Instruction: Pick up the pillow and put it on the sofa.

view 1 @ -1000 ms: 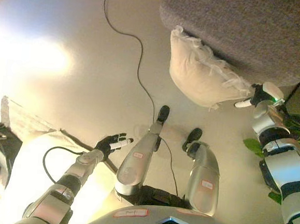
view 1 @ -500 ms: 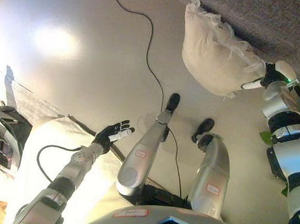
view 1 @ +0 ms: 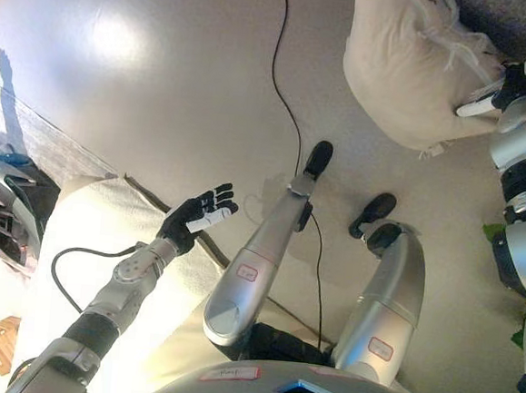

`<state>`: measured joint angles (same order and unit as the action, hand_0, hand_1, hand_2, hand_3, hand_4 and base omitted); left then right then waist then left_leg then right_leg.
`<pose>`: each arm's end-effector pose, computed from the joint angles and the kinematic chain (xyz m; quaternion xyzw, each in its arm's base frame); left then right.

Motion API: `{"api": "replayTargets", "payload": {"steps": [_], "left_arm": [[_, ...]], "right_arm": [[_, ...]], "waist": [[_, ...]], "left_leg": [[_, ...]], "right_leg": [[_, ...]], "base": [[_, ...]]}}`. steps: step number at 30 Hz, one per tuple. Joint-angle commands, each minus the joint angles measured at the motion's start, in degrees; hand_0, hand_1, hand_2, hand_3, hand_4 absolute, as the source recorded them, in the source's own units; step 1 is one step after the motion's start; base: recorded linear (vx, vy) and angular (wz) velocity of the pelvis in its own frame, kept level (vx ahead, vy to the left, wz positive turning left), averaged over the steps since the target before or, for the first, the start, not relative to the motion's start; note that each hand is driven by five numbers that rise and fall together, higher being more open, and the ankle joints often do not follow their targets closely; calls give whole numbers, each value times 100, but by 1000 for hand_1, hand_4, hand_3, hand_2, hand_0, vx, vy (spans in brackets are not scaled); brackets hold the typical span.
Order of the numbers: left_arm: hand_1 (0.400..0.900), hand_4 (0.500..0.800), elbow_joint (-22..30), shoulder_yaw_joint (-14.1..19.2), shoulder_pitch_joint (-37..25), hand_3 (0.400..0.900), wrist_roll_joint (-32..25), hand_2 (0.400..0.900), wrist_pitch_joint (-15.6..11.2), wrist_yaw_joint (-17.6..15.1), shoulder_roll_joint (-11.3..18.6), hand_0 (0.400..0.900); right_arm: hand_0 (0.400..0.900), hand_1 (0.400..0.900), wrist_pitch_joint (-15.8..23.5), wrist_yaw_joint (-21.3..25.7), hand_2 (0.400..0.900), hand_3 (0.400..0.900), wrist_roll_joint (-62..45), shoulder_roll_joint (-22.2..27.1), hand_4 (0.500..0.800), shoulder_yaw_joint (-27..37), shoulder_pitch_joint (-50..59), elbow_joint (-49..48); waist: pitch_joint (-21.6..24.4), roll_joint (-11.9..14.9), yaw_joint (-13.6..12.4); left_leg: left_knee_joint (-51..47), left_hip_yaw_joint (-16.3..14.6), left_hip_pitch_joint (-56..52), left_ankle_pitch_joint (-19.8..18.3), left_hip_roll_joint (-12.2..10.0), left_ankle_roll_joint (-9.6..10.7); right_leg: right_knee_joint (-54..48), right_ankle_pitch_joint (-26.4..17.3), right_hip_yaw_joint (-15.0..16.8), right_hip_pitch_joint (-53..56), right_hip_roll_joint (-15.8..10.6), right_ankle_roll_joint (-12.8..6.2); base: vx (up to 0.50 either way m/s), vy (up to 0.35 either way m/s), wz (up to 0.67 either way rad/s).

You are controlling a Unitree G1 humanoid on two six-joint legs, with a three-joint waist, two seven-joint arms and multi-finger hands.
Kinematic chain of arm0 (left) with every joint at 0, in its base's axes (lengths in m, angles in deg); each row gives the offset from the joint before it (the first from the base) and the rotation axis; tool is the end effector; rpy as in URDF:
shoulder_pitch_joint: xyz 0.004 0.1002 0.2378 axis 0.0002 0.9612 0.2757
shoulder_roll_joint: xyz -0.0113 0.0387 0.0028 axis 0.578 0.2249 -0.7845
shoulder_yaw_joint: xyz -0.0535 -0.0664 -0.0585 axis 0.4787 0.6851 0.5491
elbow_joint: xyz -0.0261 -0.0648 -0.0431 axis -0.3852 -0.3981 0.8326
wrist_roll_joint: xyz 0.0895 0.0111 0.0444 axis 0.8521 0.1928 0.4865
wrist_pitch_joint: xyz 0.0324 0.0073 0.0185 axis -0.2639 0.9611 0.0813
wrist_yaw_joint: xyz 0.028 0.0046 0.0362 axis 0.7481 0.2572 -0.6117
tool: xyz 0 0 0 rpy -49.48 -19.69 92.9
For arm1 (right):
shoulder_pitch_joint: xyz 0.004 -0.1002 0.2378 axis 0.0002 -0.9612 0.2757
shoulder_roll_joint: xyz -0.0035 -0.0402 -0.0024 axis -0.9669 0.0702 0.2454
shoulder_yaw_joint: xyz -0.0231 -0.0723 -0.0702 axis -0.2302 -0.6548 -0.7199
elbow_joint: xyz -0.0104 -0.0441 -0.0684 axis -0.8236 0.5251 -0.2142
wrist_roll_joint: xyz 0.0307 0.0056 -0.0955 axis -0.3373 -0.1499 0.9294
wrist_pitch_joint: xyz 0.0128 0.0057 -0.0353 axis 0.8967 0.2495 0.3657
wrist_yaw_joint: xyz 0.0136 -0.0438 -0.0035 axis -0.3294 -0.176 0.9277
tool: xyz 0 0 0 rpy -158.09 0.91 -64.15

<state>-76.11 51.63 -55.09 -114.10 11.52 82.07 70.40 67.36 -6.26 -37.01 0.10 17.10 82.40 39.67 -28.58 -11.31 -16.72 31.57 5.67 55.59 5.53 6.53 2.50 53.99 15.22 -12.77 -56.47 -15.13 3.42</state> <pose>0.1781 0.2263 -0.0119 -0.0174 0.1668 -0.1547 0.9736 0.3456 -0.2933 0.2012 -0.5221 0.2104 -0.2142 0.7983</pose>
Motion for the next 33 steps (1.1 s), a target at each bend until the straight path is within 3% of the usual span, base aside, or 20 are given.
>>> {"api": "replayTargets", "payload": {"steps": [1,8,9,12,26,33], "left_arm": [[900,800,343,229,471,900,-295,900,-404,99,190,900],[900,800,766,505,721,900,-442,900,-485,327,340,900],[900,800,859,577,779,900,-454,900,-441,338,371,900],[900,800,926,712,895,900,-512,900,-441,438,407,900],[900,800,1091,988,1303,900,-675,900,-790,782,473,900],[900,800,1066,1017,1374,900,-562,900,-632,909,509,900]], "right_arm": [[900,900,82,-147,900,900,-278,558,800,-504,708,-29],[900,900,420,-893,900,900,-716,732,800,-721,973,-174],[400,400,528,-1049,400,400,-813,774,500,-735,977,-226],[400,400,555,-1208,400,400,-858,847,500,-773,996,-276],[400,400,887,-674,400,400,-975,1217,500,-546,910,-424],[400,400,1275,-887,400,400,-1008,1256,500,-238,418,-600]], "waist": [[-122,-756,-164],[-122,-788,-223],[-122,-785,-243],[-122,-770,-274],[-122,-743,-336],[-122,-480,-327]], "left_leg": [[1096,-342,357,-1149,143,-553],[1728,-393,897,-1365,193,-577],[1816,-379,967,-1389,204,-569],[1970,-384,1118,-1410,200,-551],[1726,-313,815,-1348,90,-479],[993,-190,-282,-1253,-28,-371]], "right_leg": [[451,364,310,-191,42,-217],[908,442,409,-722,-6,-163],[960,450,407,-777,-18,-166],[1078,460,398,-903,-31,-163],[817,378,166,-545,-53,-157],[-123,175,-177,659,-23,-245]], "base": [[-19,30,2],[-5,22,4],[0,0,0],[0,0,0],[-10,-9,-2],[5,-65,-6]]}}
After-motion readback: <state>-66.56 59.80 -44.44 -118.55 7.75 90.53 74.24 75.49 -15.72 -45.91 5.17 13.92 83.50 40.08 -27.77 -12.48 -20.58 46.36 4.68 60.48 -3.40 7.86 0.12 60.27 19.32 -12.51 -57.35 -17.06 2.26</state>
